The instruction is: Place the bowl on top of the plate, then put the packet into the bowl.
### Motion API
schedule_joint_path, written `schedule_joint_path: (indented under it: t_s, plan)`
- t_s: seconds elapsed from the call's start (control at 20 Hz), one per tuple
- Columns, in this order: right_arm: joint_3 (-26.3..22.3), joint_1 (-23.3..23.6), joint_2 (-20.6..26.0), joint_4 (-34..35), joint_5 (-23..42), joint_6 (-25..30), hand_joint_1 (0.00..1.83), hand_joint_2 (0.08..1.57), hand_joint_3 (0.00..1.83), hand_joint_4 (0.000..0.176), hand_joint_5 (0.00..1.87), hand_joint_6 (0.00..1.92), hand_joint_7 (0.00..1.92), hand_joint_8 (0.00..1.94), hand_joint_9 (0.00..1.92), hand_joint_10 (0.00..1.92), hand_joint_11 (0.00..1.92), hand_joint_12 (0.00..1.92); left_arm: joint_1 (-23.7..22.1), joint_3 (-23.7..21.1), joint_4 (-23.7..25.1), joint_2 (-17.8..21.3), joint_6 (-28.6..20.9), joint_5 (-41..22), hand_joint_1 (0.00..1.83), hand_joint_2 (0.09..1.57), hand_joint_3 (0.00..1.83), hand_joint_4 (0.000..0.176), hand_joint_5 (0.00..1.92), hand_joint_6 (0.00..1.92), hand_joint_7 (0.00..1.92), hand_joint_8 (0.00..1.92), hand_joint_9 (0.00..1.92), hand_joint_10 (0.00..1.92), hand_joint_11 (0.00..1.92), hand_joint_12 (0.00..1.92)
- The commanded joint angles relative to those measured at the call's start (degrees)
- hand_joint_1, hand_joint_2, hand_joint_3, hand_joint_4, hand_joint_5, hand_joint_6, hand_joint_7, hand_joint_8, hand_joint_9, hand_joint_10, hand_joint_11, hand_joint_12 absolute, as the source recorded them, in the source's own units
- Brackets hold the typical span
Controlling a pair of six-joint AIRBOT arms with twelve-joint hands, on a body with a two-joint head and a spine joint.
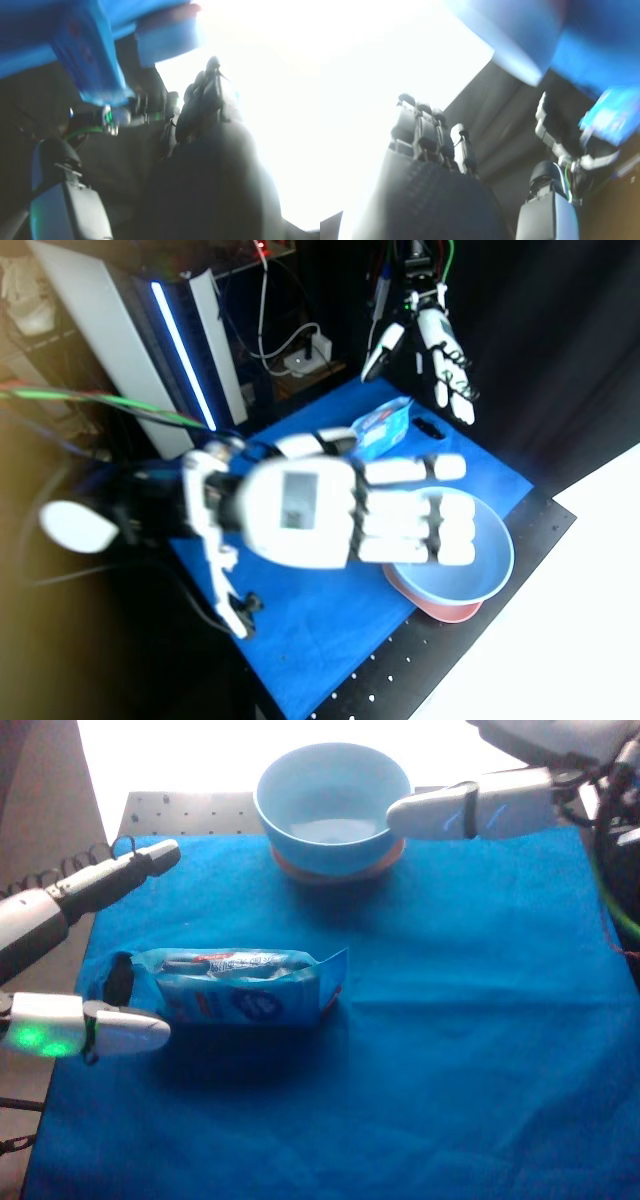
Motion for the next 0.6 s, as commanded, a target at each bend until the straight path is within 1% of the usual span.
schedule_joint_path:
  t_s: [0.0,0.05,0.1,0.15,0.2,0.25,0.3,0.35,0.4,0.45,0.5,0.55]
  plan:
    - [-0.85,-0.27,0.77,2.41,9.17,0.27,0.14,0.97,0.01,0.176,0.0,0.0,0.0,0.0,0.0,0.0,0.0,0.0,-1.46,0.41,0.48,-0.61,-0.38,-4.04,0.85,0.82,0.0,0.162,0.06,0.0,0.13,0.0,0.12,0.01,0.06,0.05]
    - [-2.33,-1.52,2.11,3.75,11.86,0.26,0.13,0.97,0.01,0.176,0.0,0.0,0.0,0.0,0.0,0.0,0.0,0.0,-3.23,1.67,1.42,-1.55,-0.38,-1.11,0.85,0.82,0.0,0.162,0.12,0.0,0.17,0.0,0.19,0.01,0.03,0.38]
    - [-3.0,-2.22,2.71,4.38,12.96,0.26,0.15,1.0,0.02,0.176,0.0,0.0,0.0,0.0,0.0,0.0,0.0,0.0,-4.29,2.44,2.03,-2.2,-0.38,0.47,0.87,0.82,0.0,0.153,0.15,0.0,0.2,0.0,0.26,0.01,0.01,0.73]
    - [-3.82,-3.18,3.44,5.3,14.7,0.26,0.18,1.08,0.02,0.153,0.0,0.0,0.0,0.0,0.0,0.0,0.0,0.0,-5.87,3.64,3.1,-3.26,-0.38,3.28,0.9,0.85,0.0,0.148,0.19,0.0,0.26,0.0,0.34,0.01,0.04,0.85]
    - [-4.64,-4.1,4.12,6.02,16.42,0.26,0.15,1.09,0.01,0.154,0.0,0.0,0.0,0.0,0.0,0.0,0.0,0.0,-8.22,5.18,4.96,-4.8,-0.39,7.22,0.91,0.89,0.0,0.134,0.23,0.0,0.34,0.01,0.41,0.01,0.06,0.9]
    - [-5.19,-4.48,4.49,6.22,17.3,0.26,0.22,1.07,0.0,0.172,0.03,0.01,0.0,0.0,0.0,0.0,0.0,0.0,-9.75,6.19,6.48,-5.83,-0.39,9.66,0.92,0.94,0.0,0.054,0.38,0.01,0.51,0.01,0.55,0.02,0.12,0.76]
    - [-5.39,-4.62,4.58,6.3,17.75,0.26,0.23,1.04,0.0,0.175,0.04,0.01,0.0,0.0,0.0,0.0,0.0,0.0,-11.14,6.99,8.03,-6.88,-0.42,11.95,0.96,0.98,0.0,0.0,0.53,0.01,0.67,0.01,0.69,0.03,0.29,0.73]
    - [-5.47,-4.67,4.6,6.49,18.11,0.26,0.28,1.03,0.0,0.176,0.05,0.02,0.0,0.0,0.0,0.0,0.0,0.0,-12.15,7.5,9.35,-7.74,-0.44,13.66,1.17,1.11,0.01,0.0,0.72,0.97,0.97,0.77,0.97,0.09,0.61,0.85]
    - [-5.47,-4.73,4.62,6.87,18.38,0.26,0.27,1.01,0.0,0.176,0.07,0.02,0.0,0.0,0.0,0.0,0.0,0.0,-13.1,8.01,11.02,-8.71,-0.89,14.9,1.21,1.16,0.0,0.0,0.77,1.12,0.96,1.08,1.13,0.17,0.79,1.0]
    - [-5.46,-4.88,4.7,7.26,18.5,0.26,0.23,1.01,0.0,0.176,0.06,0.01,0.0,0.0,0.0,0.0,0.0,0.0,-13.54,8.4,12.0,-9.28,-1.76,15.23,1.22,1.15,0.0,0.0,0.85,1.04,0.97,1.14,1.18,0.46,0.93,1.13]
    - [-5.46,-5.16,4.86,7.76,18.59,0.26,0.23,1.02,0.0,0.176,0.05,0.01,0.0,0.0,0.0,0.0,0.0,0.0,-13.87,8.86,12.82,-9.78,-2.91,15.18,1.22,1.14,0.0,0.0,0.87,1.03,0.98,1.13,1.13,0.64,0.95,1.2]
    - [-5.46,-5.6,5.02,8.56,18.68,0.26,0.26,1.05,0.0,0.165,0.07,0.01,0.0,0.0,0.0,0.0,0.0,0.0,-14.37,9.09,13.37,-9.99,-3.48,14.94,1.23,1.13,0.0,0.0,0.87,1.07,1.01,1.04,1.1,0.68,0.92,1.21]
